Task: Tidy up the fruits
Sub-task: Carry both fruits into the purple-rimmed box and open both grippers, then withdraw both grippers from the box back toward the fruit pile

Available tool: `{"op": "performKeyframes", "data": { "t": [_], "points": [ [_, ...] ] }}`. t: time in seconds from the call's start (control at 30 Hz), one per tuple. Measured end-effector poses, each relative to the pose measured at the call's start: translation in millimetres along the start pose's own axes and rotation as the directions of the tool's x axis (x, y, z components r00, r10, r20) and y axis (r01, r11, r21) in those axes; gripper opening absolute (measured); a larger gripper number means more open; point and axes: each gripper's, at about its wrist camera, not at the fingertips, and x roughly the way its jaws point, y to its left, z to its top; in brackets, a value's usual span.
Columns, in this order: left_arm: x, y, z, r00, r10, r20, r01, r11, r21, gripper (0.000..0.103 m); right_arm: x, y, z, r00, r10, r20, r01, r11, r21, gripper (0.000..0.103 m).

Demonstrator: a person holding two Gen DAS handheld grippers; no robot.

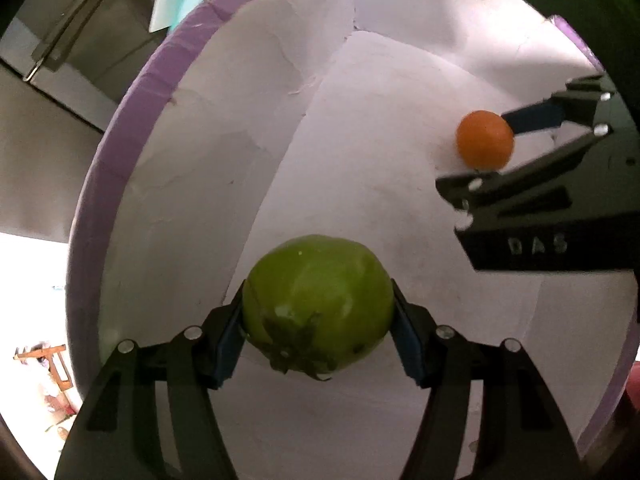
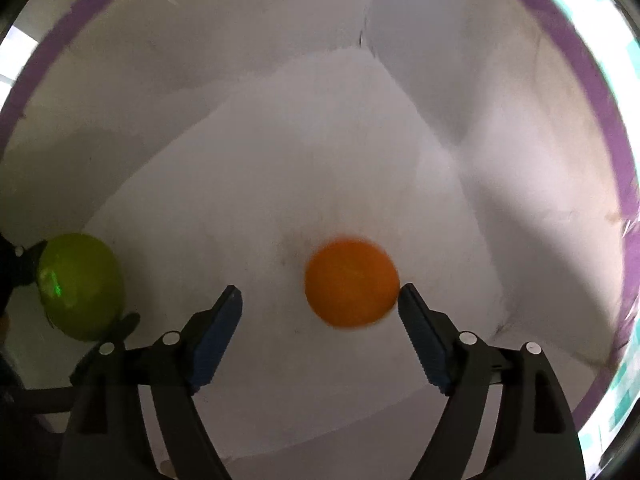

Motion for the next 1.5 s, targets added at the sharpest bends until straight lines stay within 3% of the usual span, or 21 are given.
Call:
{"op": "performKeyframes", "data": {
  "t": [0.07, 0.2, 0.3, 0.37, 0.43, 0.5, 0.6, 0.67, 0.7, 0.77, 0.8, 0.87, 0.93, 1.03, 1.1, 1.13, 1.2, 1.23, 1.27, 1.37, 1.5],
  "points": [
    [1, 1, -10, 1.000, 0.020, 0.003, -0.020, 1.000, -0.014, 0.065, -14, 7, 9, 1.000, -0.003, 0.013, 0.003, 1.000, -0.003, 0.081],
    [2, -5, -26, 0.999, 0.035, -0.007, -0.035, 0.999, -0.011, 0.065, -40, 9, 3, 0.995, 0.082, 0.048, -0.083, 0.996, 0.019, 0.084],
    [-18, -5, -33, 0.996, -0.048, 0.074, 0.050, 0.998, -0.036, 0.079, -65, 7, -12, 0.990, 0.117, 0.082, -0.118, 0.993, -0.001, 0.086],
    [-36, 0, -37, 0.983, -0.106, 0.151, 0.120, 0.990, -0.081, 0.089, -87, 2, -26, 0.984, 0.129, 0.124, -0.128, 0.992, -0.012, 0.086],
    [-53, 3, -32, 0.972, -0.098, 0.213, 0.127, 0.984, -0.128, 0.102, -112, -13, -42, 0.968, 0.159, 0.192, -0.166, 0.986, 0.020, 0.086],
    [-64, -6, -40, 0.959, -0.068, 0.275, 0.124, 0.974, -0.191, 0.101, -135, -30, -58, 0.939, 0.224, 0.260, -0.245, 0.968, 0.051, 0.087],
    [-90, 3, -25, 0.940, -0.018, 0.341, 0.114, 0.958, -0.263, 0.101, -171, -68, -104, 0.851, 0.343, 0.397, -0.388, 0.921, 0.036, 0.087],
    [-125, -13, -8, 0.911, 0.051, 0.410, 0.088, 0.946, -0.312, 0.101, -193, -82, -126, 0.784, 0.382, 0.489, -0.433, 0.902, -0.010, 0.087],
    [-139, -27, -9, 0.898, 0.069, 0.435, 0.085, 0.942, -0.326, 0.101, -203, -121, -122, 0.758, 0.399, 0.516, -0.447, 0.894, -0.034, 0.087],
    [-176, -51, -5, 0.856, 0.132, 0.499, 0.047, 0.943, -0.331, 0.101, -219, -157, -162, 0.693, 0.421, 0.585, -0.482, 0.874, -0.058, 0.087],
    [-191, -72, -2, 0.833, 0.168, 0.528, 0.010, 0.948, -0.319, 0.101, -210, -169, -186, 0.673, 0.417, 0.610, -0.493, 0.868, -0.050, 0.087],
    [-206, -116, 3, 0.800, 0.219, 0.559, -0.058, 0.955, -0.292, 0.101, -178, -192, -207, 0.659, 0.405, 0.633, -0.512, 0.859, -0.015, 0.087],
    [-214, -168, -1, 0.776, 0.263, 0.574, -0.119, 0.954, -0.276, 0.102, -153, -221, -230, 0.670, 0.378, 0.639, -0.520, 0.853, 0.041, 0.087],
    [-213, -222, -10, 0.767, 0.292, 0.571, -0.175, 0.952, -0.251, 0.102, -110, -258, -254, 0.693, 0.334, 0.638, -0.546, 0.822, 0.163, 0.089],
    [-204, -258, -9, 0.780, 0.308, 0.545, -0.216, 0.950, -0.227, 0.102, -92, -276, -275, 0.702, 0.318, 0.638, -0.557, 0.803, 0.212, 0.089],
    [-195, -278, -6, 0.797, 0.310, 0.519, -0.238, 0.950, -0.202, 0.102, -86, -286, -287, 0.707, 0.303, 0.639, -0.553, 0.800, 0.232, 0.089],
    [-173, -305, 5, 0.849, 0.271, 0.453, -0.232, 0.962, -0.142, 0.102, -71, -301, -305, 0.721, 0.271, 0.637, -0.538, 0.799, 0.269, 0.089],
    [-158, -317, 8, 0.893, 0.222, 0.392, -0.197, 0.975, -0.105, 0.102, -60, -309, -308, 0.726, 0.262, 0.635, -0.534, 0.797, 0.282, 0.089],
    [-150, -324, 10, 0.911, 0.198, 0.362, -0.177, 0.980, -0.090, 0.101, -55, -315, -315, 0.733, 0.251, 0.633, -0.530, 0.793, 0.300, 0.089],
    [-120, -340, 13, 0.944, 0.150, 0.294, -0.143, 0.989, -0.044, 0.101, -37, -331, -331, 0.755, 0.218, 0.619, -0.505, 0.795, 0.336, 0.089],
    [-99, -369, 27, 0.967, 0.101, 0.235, -0.107, 0.994, 0.013, 0.101, -20, -348, -362, 0.777, 0.168, 0.606, -0.478, 0.784, 0.396, 0.089]
  ]
}}
